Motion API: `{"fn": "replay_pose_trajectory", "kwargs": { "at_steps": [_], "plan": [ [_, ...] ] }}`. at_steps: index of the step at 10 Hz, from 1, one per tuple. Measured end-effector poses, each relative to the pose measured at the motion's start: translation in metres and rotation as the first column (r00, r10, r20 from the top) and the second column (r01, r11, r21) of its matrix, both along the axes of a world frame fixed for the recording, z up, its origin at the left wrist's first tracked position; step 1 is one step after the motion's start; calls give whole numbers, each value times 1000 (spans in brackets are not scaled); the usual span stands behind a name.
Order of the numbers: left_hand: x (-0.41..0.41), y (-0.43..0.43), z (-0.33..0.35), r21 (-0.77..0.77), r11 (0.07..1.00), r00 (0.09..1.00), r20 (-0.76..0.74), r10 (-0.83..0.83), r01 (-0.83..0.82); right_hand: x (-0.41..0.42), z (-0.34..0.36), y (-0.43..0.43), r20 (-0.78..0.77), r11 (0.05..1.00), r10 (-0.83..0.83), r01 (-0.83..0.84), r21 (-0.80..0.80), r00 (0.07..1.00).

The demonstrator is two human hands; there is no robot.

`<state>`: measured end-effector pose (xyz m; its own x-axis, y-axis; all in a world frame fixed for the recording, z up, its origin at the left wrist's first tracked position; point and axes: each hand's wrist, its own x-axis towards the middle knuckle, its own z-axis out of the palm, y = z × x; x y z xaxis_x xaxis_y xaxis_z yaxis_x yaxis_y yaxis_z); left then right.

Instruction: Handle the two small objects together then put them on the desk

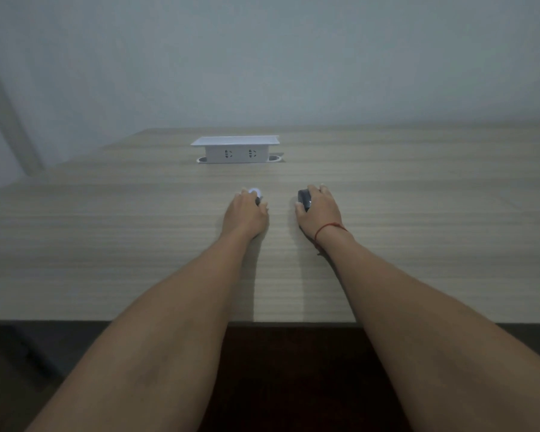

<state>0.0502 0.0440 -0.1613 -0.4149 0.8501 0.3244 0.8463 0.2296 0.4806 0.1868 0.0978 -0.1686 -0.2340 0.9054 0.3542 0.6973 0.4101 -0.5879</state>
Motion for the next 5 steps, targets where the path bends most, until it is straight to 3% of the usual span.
{"fn": "replay_pose_trajectory", "kwargs": {
  "at_steps": [2, 3, 5],
  "plan": [
    [1, -16, -1, 22, 1000, 988, 153, -19, 16, 1, -2, -16, -54, 998, -47, 44, -50, 997],
    [3, -33, -2, 0, 1000, 988, 155, 4, -4, 9, -2, -30, -37, 995, -69, 67, -70, 997],
    [20, -83, -5, -115, 988, 995, 2, 99, -99, 34, 2, -87, 118, 988, -80, 94, -119, 990]
  ]
}}
